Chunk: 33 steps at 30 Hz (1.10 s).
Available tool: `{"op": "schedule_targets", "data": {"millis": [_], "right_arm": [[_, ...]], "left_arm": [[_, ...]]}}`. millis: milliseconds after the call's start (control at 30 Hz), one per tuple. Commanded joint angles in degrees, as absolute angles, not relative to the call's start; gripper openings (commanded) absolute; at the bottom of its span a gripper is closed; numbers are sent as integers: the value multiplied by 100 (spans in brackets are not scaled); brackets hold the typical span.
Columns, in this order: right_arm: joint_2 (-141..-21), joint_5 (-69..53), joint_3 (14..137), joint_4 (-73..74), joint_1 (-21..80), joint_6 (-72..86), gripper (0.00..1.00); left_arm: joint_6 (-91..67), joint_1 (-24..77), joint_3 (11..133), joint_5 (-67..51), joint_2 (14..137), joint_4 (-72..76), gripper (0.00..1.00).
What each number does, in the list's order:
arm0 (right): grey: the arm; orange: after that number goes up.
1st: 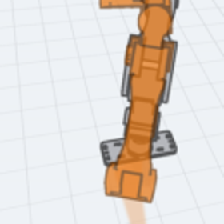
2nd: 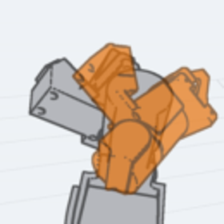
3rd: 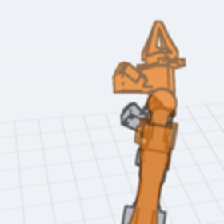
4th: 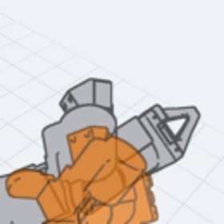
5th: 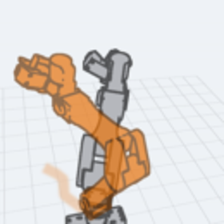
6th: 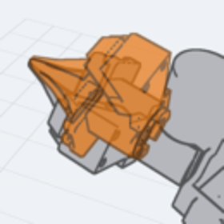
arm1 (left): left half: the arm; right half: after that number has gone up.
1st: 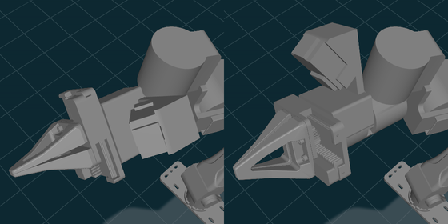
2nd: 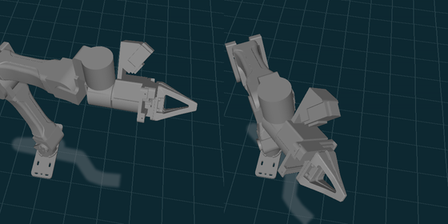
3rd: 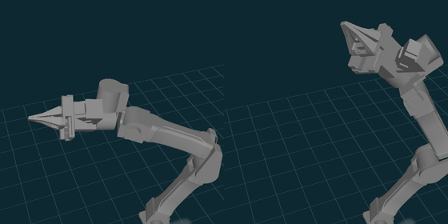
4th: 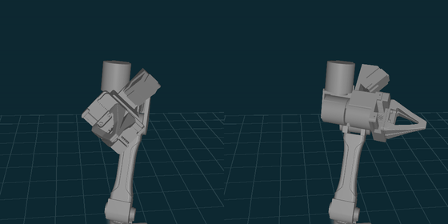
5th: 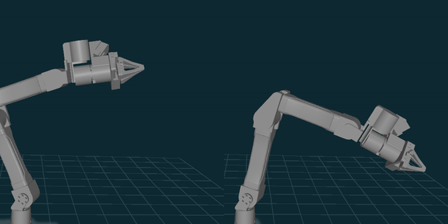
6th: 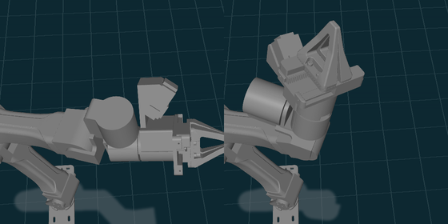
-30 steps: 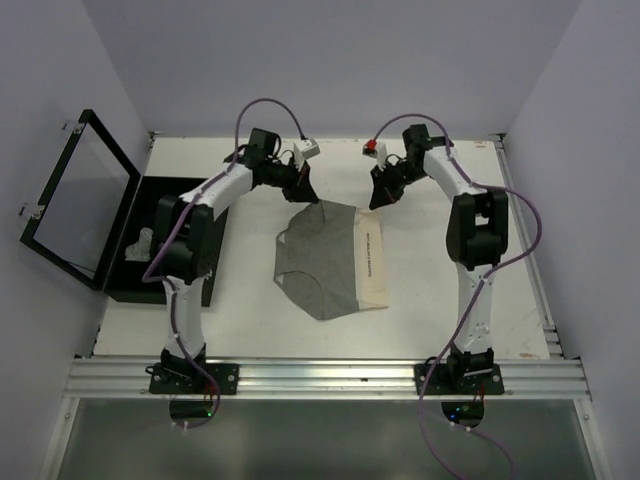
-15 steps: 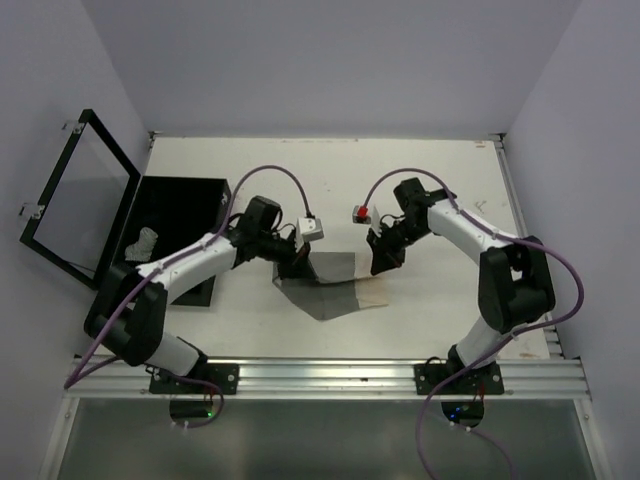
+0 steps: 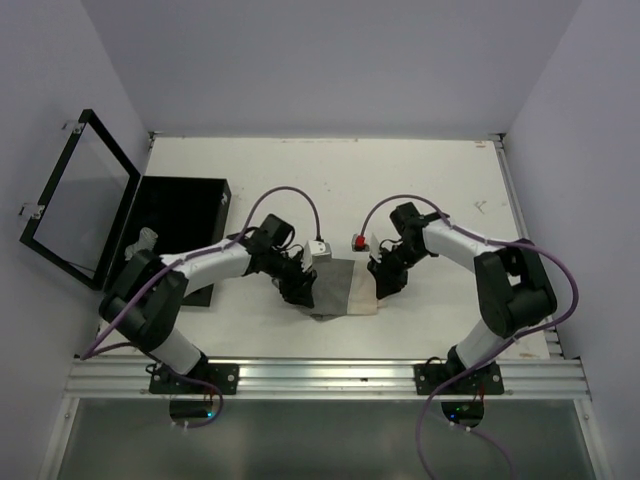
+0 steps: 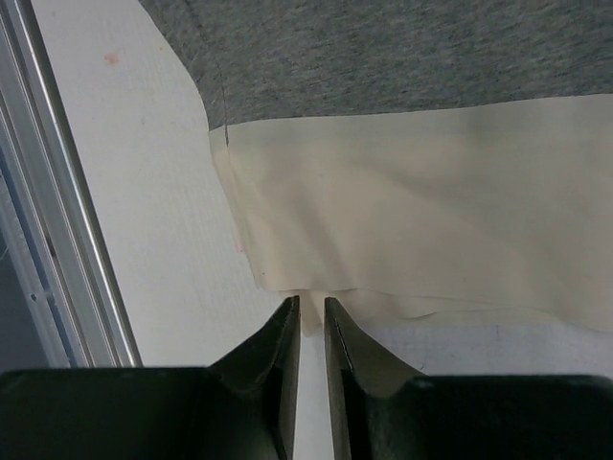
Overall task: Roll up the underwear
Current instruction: Fold the underwear
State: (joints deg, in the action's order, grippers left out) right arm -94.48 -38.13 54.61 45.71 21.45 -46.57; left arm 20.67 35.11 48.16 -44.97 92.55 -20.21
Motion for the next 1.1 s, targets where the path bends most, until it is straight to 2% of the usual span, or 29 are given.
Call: {"op": "schedule_targets", "data": {"millis": [0, 33, 67, 200, 333, 433, 533, 733, 767, 800, 867, 1067], "right_arm": [[-9247, -3762, 5861, 4614, 2136, -4659, 21], [-9203, -3779, 5923, 4640, 2136, -4562, 22], [-9115, -3840, 5985, 4693, 2136, -4379, 28], [-9027, -3735, 6100, 4649, 2136, -3596, 29], [-8798, -3658, 5800, 4658, 2144, -3005, 31], [-8762, -3577, 6011, 4490, 2048, -2268, 31], [-9236, -3708, 6555, 5270, 2013, -2013, 33], [-10071, -4157, 6812, 6292, 1811, -1855, 32], [-10116, -4253, 6733, 6293, 1819, -1767, 33], [-10116, -4297, 6541, 6241, 1819, -1671, 38], [-10037, -4123, 6425, 5968, 1819, -1363, 48], [-10178, -4026, 6259, 5784, 1819, -678, 53]], "left_arm": [[2259, 3445, 5071, -4878, 8257, -1865, 48], [2198, 3419, 5063, -4774, 8062, -1820, 50], [2206, 3393, 5080, -4703, 7903, -1819, 51], [2214, 3182, 5185, -4201, 7559, -1915, 51], [2574, 2971, 5151, -2894, 7725, -1741, 51], [2602, 2603, 5211, -2601, 8076, -1556, 51], [2715, 2163, 5598, -2593, 8367, -2038, 51], [4049, 1855, 5195, -2504, 7621, -2249, 67], [4226, 1828, 5177, -2566, 7507, -2381, 70], [4602, 1828, 5081, -2697, 7436, -2417, 78], [4894, 1828, 4897, -2733, 7200, -2339, 80], [5783, 1837, 3877, -2479, 6839, -1575, 81]]}}
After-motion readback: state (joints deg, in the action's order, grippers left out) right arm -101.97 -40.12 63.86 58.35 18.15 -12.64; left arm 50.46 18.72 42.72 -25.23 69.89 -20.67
